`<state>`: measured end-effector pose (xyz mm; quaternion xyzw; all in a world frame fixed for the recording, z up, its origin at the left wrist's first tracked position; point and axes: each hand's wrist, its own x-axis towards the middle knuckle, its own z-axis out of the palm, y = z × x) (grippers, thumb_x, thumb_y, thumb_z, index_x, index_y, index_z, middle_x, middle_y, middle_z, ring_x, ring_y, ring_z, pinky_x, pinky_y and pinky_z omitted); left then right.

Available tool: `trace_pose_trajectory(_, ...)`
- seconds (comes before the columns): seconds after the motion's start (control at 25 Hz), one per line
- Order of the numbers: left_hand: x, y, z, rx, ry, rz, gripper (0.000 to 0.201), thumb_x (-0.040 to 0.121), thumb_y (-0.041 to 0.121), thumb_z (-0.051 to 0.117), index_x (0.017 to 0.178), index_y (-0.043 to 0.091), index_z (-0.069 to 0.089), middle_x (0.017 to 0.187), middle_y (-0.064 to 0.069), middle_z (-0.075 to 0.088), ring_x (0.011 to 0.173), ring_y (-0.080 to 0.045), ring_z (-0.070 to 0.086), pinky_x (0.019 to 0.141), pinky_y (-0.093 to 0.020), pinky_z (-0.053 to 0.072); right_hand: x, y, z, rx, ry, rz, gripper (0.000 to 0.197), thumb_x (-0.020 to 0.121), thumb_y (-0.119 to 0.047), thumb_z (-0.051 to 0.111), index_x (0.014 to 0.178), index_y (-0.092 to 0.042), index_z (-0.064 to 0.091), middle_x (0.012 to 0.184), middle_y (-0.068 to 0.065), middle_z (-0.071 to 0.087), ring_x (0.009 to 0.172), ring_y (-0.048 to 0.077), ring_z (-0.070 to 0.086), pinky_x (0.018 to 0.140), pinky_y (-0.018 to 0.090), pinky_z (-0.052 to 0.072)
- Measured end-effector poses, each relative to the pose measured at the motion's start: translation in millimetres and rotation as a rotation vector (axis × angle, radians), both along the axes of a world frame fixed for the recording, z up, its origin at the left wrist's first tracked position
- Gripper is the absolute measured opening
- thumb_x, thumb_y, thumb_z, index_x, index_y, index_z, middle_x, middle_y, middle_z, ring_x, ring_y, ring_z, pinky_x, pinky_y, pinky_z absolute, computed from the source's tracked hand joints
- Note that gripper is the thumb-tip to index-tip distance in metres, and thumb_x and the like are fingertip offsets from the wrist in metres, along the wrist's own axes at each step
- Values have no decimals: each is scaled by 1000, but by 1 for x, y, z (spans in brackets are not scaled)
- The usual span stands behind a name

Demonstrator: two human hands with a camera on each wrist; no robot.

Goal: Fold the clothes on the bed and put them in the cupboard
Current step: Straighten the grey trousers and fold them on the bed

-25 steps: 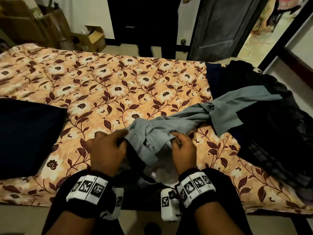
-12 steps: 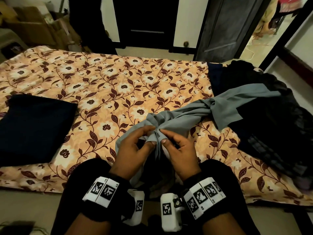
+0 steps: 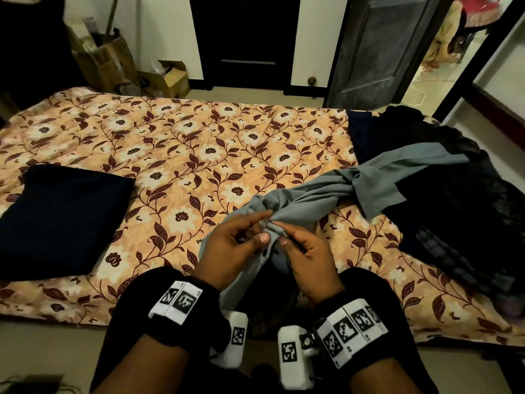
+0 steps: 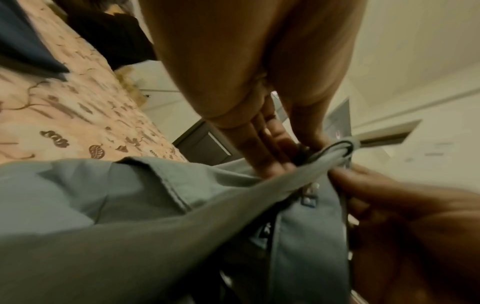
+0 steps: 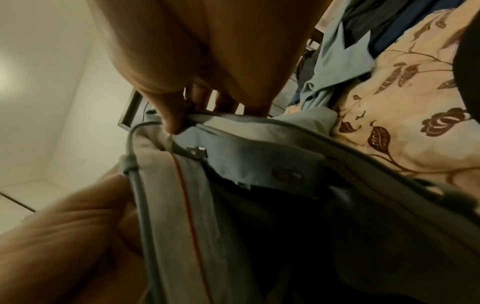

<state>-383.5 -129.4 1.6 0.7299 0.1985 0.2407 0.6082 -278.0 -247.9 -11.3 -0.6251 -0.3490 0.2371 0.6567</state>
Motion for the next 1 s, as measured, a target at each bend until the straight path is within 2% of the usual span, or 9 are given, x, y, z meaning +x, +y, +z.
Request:
trace_pose_trajectory(0.08,8,12,1,281,96,-74,36,90,17,66,122,35,63,138,16,43,125,-4,40,91,-6,40,10,-1,14,6,-60,44,33,91,5,54,111,-18,66,106,-3,71,105,8,65,88,18,49)
trace_pose_trajectory(0.2,25,27,12,583,70,-46,32,90,43,54,111,23,67,143,15,43,135,-9,35,109,-31,30,30,-2,38,35,-23,55,31,86,1,63,93,-28,53,84,-3,70,90,19,69,83,41,56)
trace_pose_trajectory(0.36,52,37,31,456,-97,151,29,94,40,47,97,16,62,98,6,64,90,-3,57,80,-27,47,23,-9,22,-199,-324,75,18,81,-41,71,83,-25,62,111,-7,60,109,12,57,95,38,49)
trace_pose_trajectory(0.44,66,39,47,304,-179,244,17,100,29,45,91,18,55,83,9,58,71,6,52,67,-14,44,6,-9,-5,-474,-485,183,47,71,-82,53,92,-42,66,124,-1,58,118,18,54,97,38,47)
trace_pose_trajectory(0.52,76,39,67,238,-225,323,16,104,20,41,95,13,52,82,8,55,67,11,51,64,-7,43,-3,-6,-20,-652,-433,215,73,56,-98,40,103,-48,64,125,0,58,115,21,56,95,39,48)
trace_pose_trajectory(0.64,69,65,91,139,-338,467,17,105,19,38,95,14,51,86,6,56,69,12,54,67,-10,46,16,-8,-7,-679,-315,254,70,57,-84,61,100,-30,72,113,-9,63,99,9,61,84,30,52)
trace_pose_trajectory(0.76,33,107,99,-14,-463,623,23,106,23,36,90,22,52,88,4,58,76,3,58,75,-18,51,53,-20,28,-800,-575,270,22,84,-38,68,86,-17,70,81,-5,61,78,13,60,65,27,44)
trace_pose_trajectory(0.84,0,121,85,113,-364,699,24,105,28,38,87,28,53,87,7,57,77,1,55,77,-23,49,89,-29,58,-727,-732,147,5,88,-22,66,84,-19,68,76,-13,54,72,4,53,65,21,39)
trace_pose_trajectory(1.0,-54,120,46,338,-160,574,18,94,48,48,84,40,61,87,4,63,84,-17,57,76,-40,50,146,-46,121,-374,-499,36,24,78,5,70,87,-17,70,85,-5,69,82,12,67,73,24,54)
